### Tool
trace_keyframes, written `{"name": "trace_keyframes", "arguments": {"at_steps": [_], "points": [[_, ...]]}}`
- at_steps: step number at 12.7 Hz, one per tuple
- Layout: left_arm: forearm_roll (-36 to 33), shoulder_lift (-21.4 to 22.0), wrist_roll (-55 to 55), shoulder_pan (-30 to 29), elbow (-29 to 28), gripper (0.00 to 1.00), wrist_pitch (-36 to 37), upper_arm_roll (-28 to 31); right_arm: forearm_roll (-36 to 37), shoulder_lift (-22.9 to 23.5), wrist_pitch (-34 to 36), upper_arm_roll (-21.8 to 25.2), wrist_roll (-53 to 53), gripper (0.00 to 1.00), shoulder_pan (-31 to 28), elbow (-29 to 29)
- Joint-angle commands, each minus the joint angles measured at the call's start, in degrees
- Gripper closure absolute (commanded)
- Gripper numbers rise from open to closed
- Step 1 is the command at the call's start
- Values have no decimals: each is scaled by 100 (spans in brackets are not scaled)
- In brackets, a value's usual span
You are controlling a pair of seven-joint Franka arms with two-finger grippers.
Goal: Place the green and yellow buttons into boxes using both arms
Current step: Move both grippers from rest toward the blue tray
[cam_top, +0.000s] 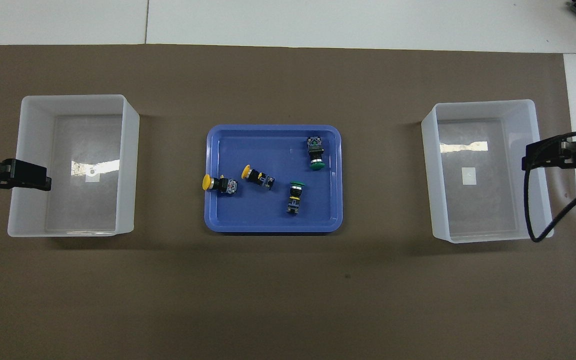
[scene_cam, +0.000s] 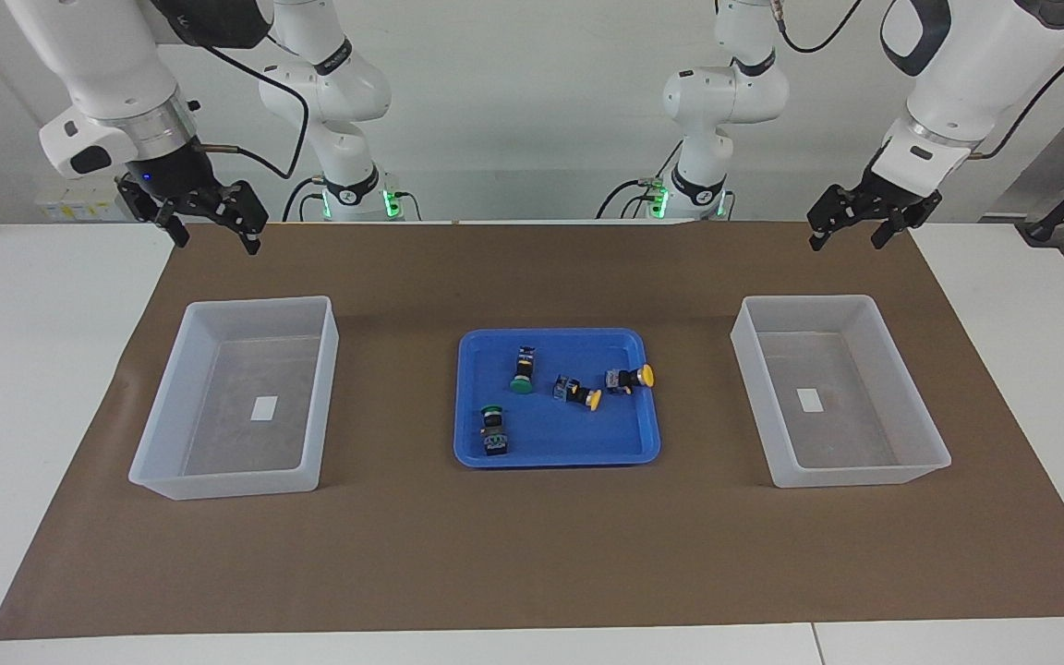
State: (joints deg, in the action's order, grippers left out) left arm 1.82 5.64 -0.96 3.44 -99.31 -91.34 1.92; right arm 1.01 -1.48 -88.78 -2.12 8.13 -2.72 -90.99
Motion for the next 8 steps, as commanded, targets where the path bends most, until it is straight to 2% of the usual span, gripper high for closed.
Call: {"name": "trace_keyframes", "arguments": {"at_steps": [1,4,8], "points": [[-32,148,96,-9,-133,0,-58,10,-49,-98,36,-26,-189,0,-45,-95],[-32,139,26,25,-115,0,-112,10,-49,-89,2,-34,-207,0,-27,-95],[-24,130,35,113,-211,0,-664,-17,-49,-89,28,-26,-181,0,-44,-86]]}}
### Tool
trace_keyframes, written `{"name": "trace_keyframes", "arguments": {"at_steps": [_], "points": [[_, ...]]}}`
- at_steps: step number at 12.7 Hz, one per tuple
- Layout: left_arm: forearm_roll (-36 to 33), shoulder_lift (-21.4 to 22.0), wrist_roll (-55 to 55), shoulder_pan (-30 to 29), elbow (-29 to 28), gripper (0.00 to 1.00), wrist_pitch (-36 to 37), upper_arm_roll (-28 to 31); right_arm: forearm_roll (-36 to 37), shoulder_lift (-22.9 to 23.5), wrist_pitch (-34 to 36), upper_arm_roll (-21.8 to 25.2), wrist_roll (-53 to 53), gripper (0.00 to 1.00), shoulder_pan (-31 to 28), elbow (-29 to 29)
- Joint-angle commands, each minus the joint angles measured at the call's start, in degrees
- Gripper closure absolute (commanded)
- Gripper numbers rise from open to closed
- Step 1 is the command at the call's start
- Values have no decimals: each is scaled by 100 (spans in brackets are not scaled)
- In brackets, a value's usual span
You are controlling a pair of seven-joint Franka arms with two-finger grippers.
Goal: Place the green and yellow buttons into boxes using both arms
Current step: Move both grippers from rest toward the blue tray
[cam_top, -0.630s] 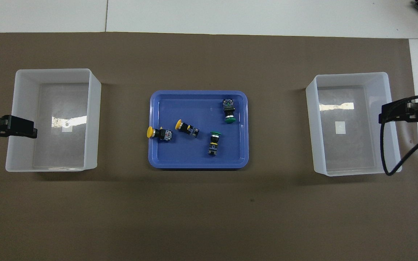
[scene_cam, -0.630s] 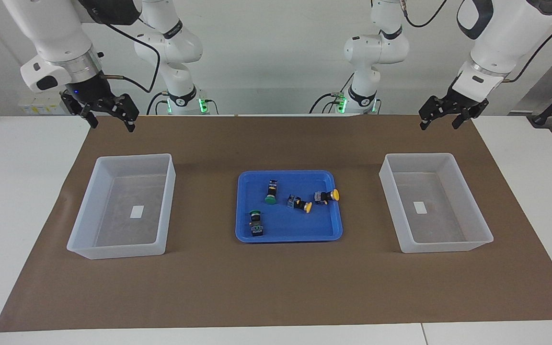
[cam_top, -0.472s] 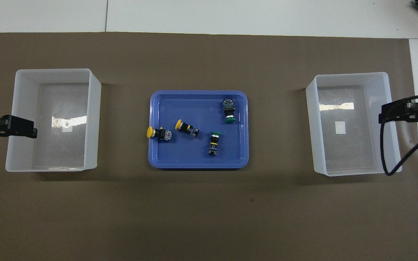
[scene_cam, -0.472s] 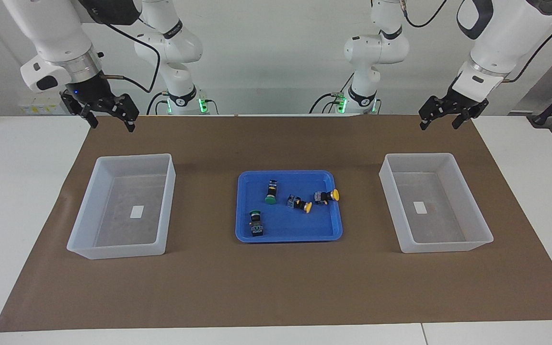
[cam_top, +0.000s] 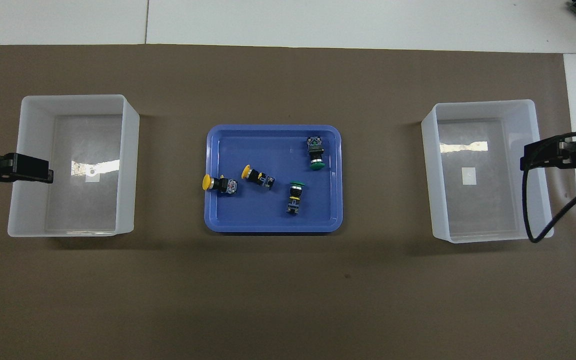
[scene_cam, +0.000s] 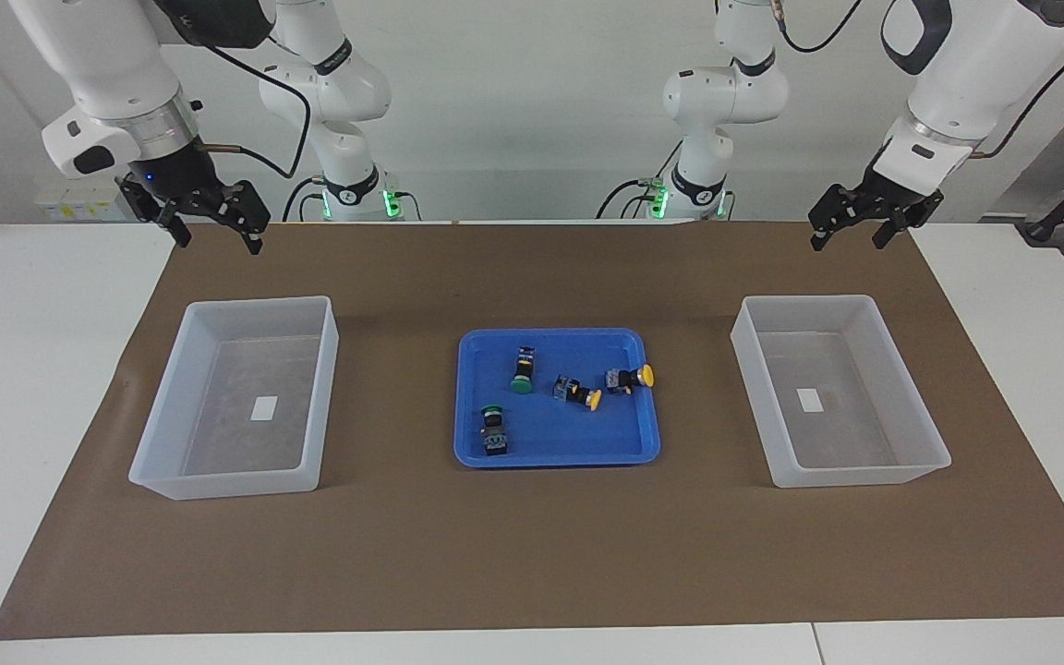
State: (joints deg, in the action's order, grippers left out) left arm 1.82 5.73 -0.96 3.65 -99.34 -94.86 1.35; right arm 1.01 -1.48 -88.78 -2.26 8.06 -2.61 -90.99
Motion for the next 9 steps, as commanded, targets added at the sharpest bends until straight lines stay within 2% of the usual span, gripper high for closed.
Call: {"name": "trace_keyframes", "arguments": {"at_steps": [1,5,9], "points": [[-32,139,26,92,-296,0,-453,41,-49,-89,28,-11,-173,0,-64,-86],[-24,446,-140,153,-1234,0,-1533,14,-49,-89,28,-11,-173,0,-55,-86],[-24,219,-676,469,-1614,0,-2500,6,-49,-89,-33,-20,-173,0,-46,-104]]}}
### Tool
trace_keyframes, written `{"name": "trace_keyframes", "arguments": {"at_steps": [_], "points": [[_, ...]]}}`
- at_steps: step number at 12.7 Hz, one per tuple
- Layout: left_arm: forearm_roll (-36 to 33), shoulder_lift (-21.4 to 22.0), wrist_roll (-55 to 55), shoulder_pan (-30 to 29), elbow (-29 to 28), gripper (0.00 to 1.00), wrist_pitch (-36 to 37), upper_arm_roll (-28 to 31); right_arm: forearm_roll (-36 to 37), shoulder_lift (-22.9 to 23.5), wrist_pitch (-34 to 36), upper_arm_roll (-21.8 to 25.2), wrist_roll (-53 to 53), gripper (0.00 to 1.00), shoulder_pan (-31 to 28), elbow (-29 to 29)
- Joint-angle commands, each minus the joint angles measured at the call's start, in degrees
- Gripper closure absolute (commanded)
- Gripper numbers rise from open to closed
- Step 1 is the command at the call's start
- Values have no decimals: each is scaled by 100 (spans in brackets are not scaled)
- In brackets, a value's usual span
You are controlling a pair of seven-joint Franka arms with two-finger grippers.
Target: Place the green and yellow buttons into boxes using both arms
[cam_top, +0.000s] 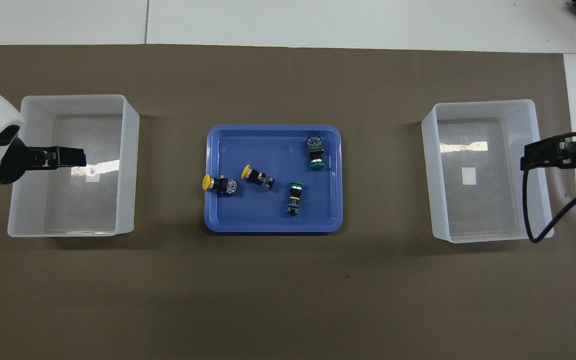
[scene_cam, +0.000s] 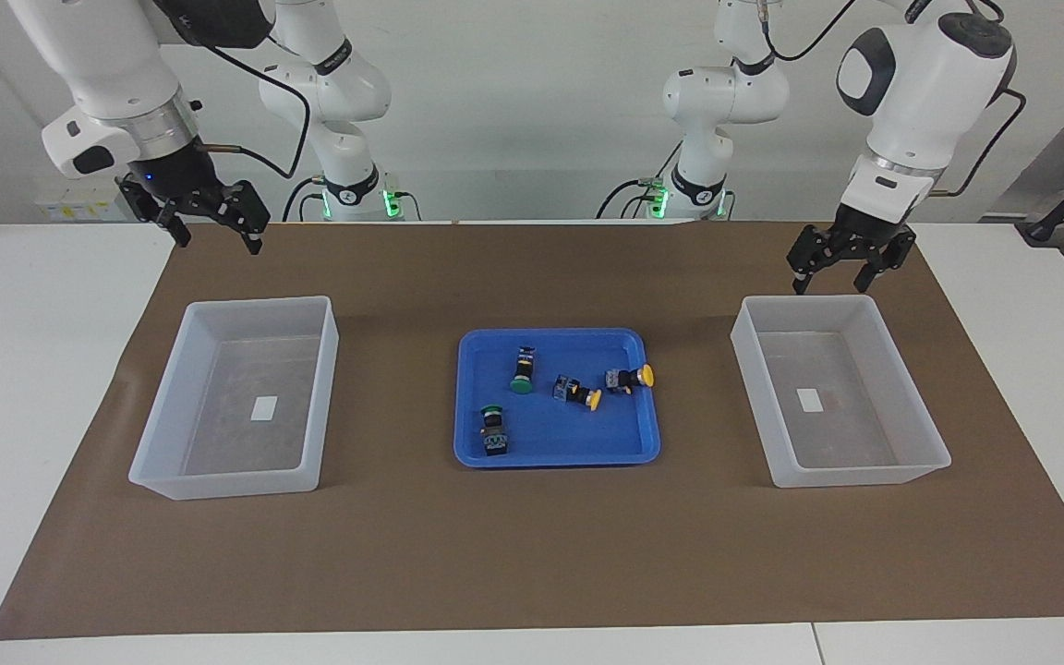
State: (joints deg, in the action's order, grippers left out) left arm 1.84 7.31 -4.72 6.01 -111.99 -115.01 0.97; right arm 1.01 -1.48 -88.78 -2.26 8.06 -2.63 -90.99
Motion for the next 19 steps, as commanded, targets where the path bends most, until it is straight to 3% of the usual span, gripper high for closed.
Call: {"name": "trace_keyframes", "arguments": {"at_steps": [1,7,10,16,19], "points": [[-26,-44,-528,303,-428,0,-827,44,-49,-89,-60,-21,-156,0,-36,-104],[-26,-1029,-1689,892,-464,0,-2226,44,-49,-63,-683,-21,54,0,350,-367],[-17,-1003,-1918,1007,-719,0,-2509,44,-49,103,-1096,-21,230,0,622,-473],[-17,-950,-3823,1376,-1202,0,-3070,44,48,745,-2053,-21,1329,0,1501,-481],[-17,-942,-4256,1482,-1203,0,-3028,44,66,1175,-2607,-21,1715,0,1861,-473]]}}
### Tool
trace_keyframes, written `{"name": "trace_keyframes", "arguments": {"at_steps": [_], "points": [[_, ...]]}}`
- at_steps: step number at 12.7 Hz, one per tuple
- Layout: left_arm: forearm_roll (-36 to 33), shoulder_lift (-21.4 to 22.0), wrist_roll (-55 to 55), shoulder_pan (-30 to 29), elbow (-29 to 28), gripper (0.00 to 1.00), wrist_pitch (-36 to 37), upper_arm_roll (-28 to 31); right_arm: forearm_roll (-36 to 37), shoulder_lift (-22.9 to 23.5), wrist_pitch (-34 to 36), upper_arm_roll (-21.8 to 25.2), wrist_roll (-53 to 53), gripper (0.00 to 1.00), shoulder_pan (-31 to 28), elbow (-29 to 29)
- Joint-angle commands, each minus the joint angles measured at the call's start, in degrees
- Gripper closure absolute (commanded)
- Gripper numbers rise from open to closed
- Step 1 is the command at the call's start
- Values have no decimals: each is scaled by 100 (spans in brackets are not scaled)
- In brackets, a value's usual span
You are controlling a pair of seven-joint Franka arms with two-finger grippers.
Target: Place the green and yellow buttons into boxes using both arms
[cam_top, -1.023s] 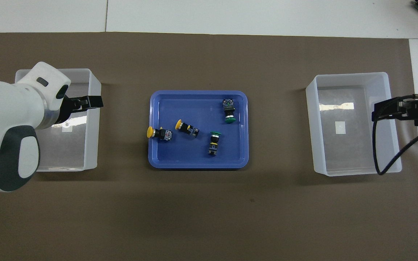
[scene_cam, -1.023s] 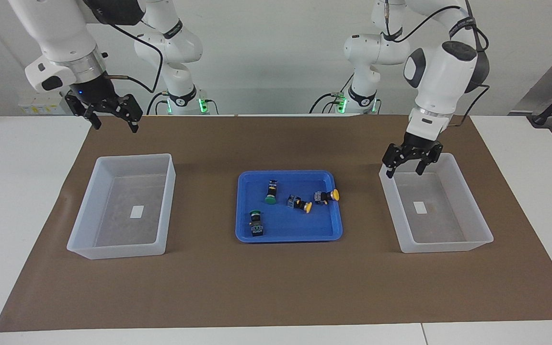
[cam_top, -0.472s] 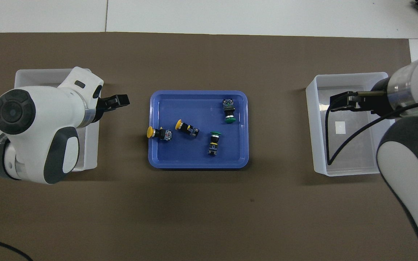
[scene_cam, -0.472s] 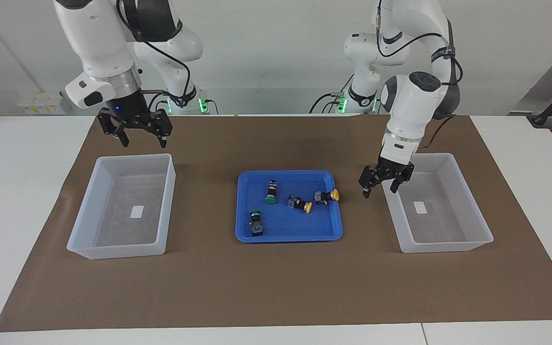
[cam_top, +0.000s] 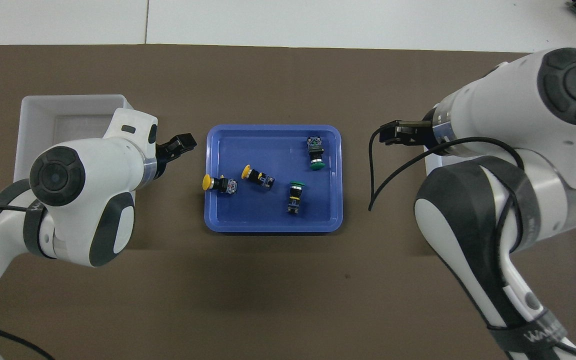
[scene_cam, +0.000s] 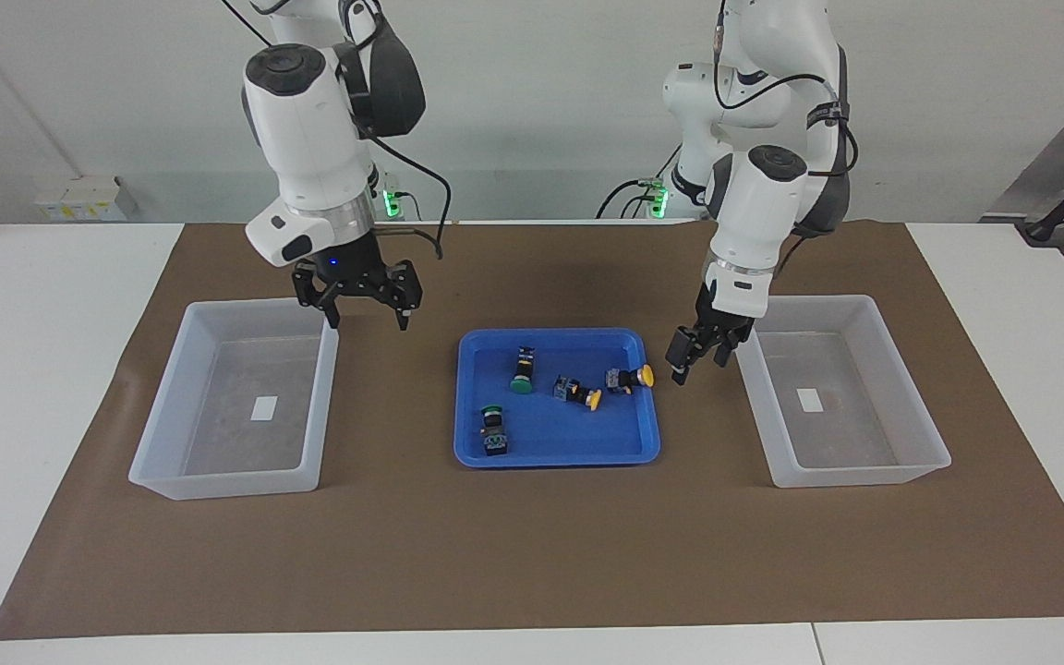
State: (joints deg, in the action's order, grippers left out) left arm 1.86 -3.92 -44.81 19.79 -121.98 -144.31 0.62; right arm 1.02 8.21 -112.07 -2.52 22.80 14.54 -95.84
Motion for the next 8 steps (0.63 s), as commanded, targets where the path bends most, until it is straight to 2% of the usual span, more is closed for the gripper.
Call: {"name": "trace_keyframes", "arguments": {"at_steps": [1,3,6,8], "points": [[-19,181,-317,130,-204,0,-88,79,65,355,-428,15,277,0,276,21],[-19,181,-510,236,-204,0,-80,79,65,618,-797,6,304,0,417,21],[-19,181,-1862,253,-212,0,-123,88,240,1189,-1360,15,374,0,610,266],[-19,224,-1996,358,-291,0,-80,88,355,1515,-1763,6,436,0,638,346]]}}
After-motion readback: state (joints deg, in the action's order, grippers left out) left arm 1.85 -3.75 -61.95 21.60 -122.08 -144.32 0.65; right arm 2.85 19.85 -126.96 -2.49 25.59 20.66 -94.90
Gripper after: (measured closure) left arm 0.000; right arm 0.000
